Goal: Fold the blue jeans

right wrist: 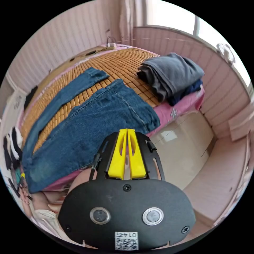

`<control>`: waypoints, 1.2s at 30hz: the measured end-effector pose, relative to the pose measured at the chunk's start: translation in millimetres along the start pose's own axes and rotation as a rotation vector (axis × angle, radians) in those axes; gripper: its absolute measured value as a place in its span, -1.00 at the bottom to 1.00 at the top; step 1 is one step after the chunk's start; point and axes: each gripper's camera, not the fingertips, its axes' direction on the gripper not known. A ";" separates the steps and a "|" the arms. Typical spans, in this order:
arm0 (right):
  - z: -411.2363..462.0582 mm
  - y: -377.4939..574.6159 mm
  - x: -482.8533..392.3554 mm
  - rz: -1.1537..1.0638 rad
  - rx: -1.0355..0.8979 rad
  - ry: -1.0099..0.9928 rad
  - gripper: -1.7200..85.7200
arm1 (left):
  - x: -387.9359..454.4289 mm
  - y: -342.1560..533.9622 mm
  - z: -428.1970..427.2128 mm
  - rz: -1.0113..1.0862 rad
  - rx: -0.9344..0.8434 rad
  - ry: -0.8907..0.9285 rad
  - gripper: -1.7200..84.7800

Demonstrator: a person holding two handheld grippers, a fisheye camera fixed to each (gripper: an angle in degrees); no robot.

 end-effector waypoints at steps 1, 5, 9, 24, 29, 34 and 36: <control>-3.3 12.1 14.0 0.044 -0.004 -0.028 -0.94 | -32.4 16.6 -35.5 -0.075 0.041 -0.031 -0.96; 3.3 38.0 54.4 0.197 -0.108 -0.119 -0.67 | -138.6 85.2 -136.5 -0.343 0.123 -0.121 -0.86; 1.4 37.5 79.3 0.315 -0.079 -0.264 -0.64 | -259.4 187.8 -229.5 -0.770 0.306 -0.031 -0.79; -40.5 -19.2 120.2 0.328 -0.027 -0.497 -0.95 | -408.2 220.5 -254.9 -0.960 0.234 0.170 -0.85; -43.0 -16.7 141.2 0.403 -0.069 -0.396 -0.84 | -414.3 199.8 -271.0 -0.902 0.221 0.125 -0.98; -25.9 -0.3 171.3 0.540 -0.088 -0.437 -0.67 | -412.8 189.6 -284.2 -0.879 0.217 0.104 -0.98; -22.1 0.1 173.5 0.564 -0.065 -0.487 -0.66 | -412.8 187.5 -286.1 -0.888 0.215 0.103 -0.98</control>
